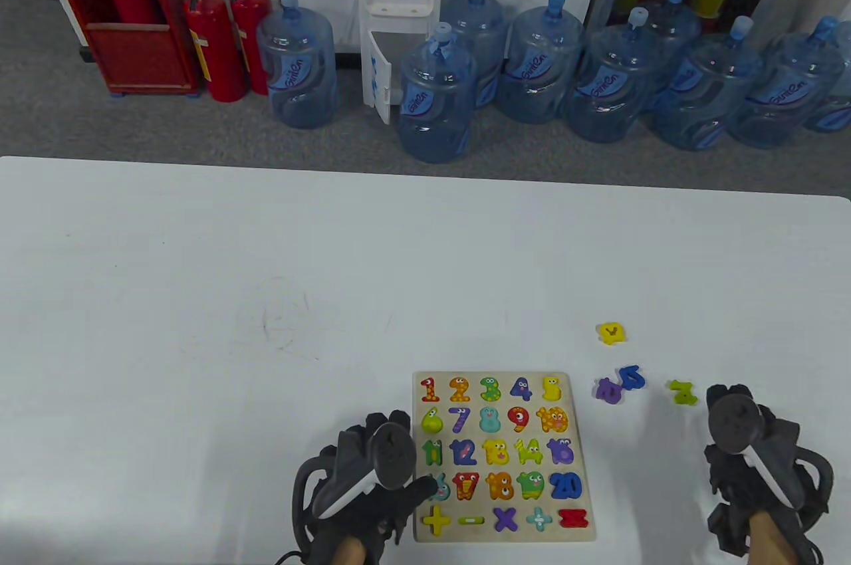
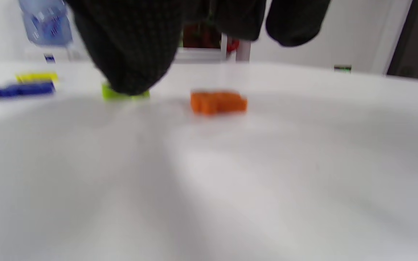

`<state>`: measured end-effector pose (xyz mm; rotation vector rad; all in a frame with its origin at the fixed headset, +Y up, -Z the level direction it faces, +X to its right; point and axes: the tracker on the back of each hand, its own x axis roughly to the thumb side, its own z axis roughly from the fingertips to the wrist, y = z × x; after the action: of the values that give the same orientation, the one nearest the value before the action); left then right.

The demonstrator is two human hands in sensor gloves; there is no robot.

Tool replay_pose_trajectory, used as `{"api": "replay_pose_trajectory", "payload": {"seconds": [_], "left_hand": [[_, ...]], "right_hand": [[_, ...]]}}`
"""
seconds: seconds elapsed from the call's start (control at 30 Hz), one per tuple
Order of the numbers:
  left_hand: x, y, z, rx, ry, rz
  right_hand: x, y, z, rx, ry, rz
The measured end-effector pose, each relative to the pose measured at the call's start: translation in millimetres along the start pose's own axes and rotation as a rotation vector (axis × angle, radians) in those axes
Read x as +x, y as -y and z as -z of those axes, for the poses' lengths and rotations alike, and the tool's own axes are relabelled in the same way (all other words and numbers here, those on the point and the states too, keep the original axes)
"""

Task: Hold math block puzzle and insert math blocks into matching slots

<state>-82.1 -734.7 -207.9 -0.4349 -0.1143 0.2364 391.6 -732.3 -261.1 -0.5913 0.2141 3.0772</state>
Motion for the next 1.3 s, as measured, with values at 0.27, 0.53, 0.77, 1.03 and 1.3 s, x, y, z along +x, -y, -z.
{"api": "replay_pose_trajectory", "payload": {"seconds": [0.27, 0.53, 0.77, 1.03, 1.3], "left_hand": [[0, 0, 0, -0.001, -0.003, -0.002], [0, 1, 0, 0.002, 0.003, 0.001], [-1, 3, 1, -0.011, 0.002, -0.011], [-1, 4, 1, -0.014, 0.009, -0.022], [-1, 4, 1, -0.019, 0.016, -0.025]], "right_hand": [[-20, -21, 17, 0.253, -0.065, 0.101], [1, -12, -1, 0.027, -0.001, -0.019], [14, -9, -5, 0.011, 0.076, -0.06], [40, -9, -18, 0.015, 0.212, -0.12], [63, -9, -29, -0.014, 0.293, -0.178]]}}
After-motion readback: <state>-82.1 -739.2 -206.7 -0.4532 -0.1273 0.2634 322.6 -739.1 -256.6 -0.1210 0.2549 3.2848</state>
